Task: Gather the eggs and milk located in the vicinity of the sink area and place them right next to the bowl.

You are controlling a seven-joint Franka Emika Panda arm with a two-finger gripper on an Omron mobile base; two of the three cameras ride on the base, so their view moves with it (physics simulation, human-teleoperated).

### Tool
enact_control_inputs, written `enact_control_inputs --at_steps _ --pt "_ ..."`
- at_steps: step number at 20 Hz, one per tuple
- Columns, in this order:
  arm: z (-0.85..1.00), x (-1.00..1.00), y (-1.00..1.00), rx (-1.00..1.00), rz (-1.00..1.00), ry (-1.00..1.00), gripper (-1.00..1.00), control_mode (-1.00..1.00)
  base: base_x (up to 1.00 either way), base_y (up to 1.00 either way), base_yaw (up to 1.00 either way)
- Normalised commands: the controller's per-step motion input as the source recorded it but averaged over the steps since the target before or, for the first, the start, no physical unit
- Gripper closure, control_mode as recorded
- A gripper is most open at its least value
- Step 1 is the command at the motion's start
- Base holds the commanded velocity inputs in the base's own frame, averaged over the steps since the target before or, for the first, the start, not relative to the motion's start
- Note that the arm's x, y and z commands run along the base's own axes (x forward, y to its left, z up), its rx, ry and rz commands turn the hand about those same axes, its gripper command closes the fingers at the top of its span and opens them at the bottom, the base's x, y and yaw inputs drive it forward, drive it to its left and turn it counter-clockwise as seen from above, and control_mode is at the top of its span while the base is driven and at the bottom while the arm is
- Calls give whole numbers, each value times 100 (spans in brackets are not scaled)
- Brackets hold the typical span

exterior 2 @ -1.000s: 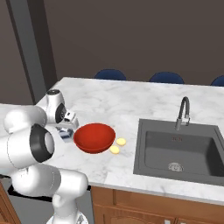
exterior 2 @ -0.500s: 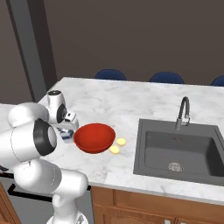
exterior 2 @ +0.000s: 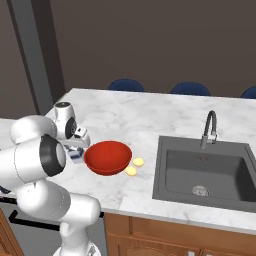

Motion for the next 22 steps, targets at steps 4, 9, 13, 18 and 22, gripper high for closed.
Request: enact_control_inputs --at_steps 4,9,13,18,22 --pt "0 0 0 0 0 2 -100 -100 0 0 0" --pt "0 -1 -5 0 0 0 -100 -100 0 0 0" --pt "4 -12 -24 0 0 -1 -100 -100 0 0 0" --pt "59 -31 -13 2 0 -11 -100 -100 0 0 0" --pt "85 -55 0 4 0 -14 -100 -100 0 0 0"
